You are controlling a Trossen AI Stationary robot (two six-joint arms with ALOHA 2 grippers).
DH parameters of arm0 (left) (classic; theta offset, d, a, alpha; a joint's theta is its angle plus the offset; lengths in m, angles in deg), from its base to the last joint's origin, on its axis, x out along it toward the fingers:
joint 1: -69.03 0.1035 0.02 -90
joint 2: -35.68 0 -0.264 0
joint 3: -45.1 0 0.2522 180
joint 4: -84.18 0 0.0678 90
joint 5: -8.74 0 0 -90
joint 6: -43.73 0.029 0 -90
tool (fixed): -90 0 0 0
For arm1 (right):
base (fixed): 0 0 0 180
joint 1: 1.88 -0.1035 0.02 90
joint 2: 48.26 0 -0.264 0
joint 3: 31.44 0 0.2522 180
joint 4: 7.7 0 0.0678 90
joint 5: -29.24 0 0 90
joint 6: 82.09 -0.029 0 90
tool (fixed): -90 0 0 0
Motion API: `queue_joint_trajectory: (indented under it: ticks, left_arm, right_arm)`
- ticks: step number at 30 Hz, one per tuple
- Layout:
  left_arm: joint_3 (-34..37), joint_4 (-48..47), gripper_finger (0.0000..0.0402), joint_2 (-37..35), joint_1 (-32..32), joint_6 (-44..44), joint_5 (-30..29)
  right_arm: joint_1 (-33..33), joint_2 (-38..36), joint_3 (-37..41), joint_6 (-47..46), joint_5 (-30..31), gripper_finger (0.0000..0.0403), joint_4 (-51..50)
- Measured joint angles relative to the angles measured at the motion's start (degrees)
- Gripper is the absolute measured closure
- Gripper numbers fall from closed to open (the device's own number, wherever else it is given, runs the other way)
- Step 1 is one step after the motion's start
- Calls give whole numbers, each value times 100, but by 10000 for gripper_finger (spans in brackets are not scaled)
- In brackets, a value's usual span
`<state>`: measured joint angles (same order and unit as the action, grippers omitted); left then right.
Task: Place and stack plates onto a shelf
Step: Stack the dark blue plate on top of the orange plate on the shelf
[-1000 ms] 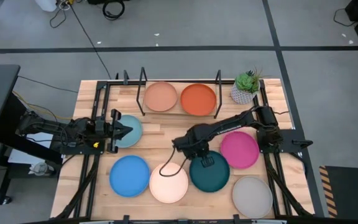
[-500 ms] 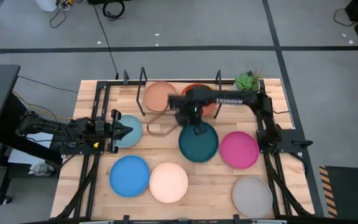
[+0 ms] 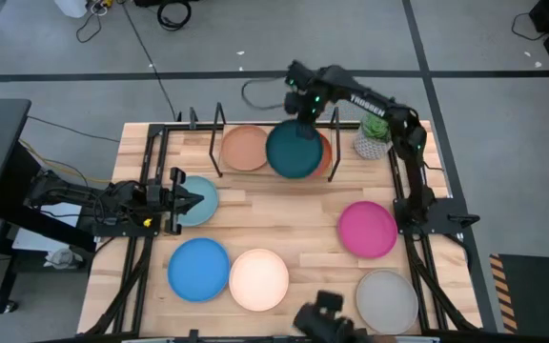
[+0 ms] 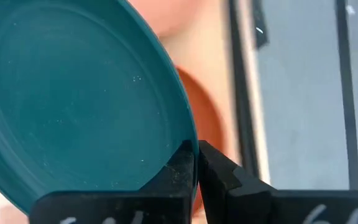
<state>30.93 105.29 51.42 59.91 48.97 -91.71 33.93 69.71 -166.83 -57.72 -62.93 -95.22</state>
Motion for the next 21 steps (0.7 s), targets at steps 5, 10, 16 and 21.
queue_joint_trajectory:
  ticks: [5,10,16,21]
  left_arm:
    - [0,1,386,1,-1,0,-1]
    - [1,3,386,0,0,2,-1]
    - [2,3,386,1,0,-2,-1]
    - [0,3,386,1,0,-4,-1]
  right_arm:
    - [506,0,0,-171,-219,385,-57]
    - [591,0,0,-101,-238,385,-240]
    - [472,0,0,-57,-238,358,-342]
    - [433,0,0,-82,-35,327,-261]
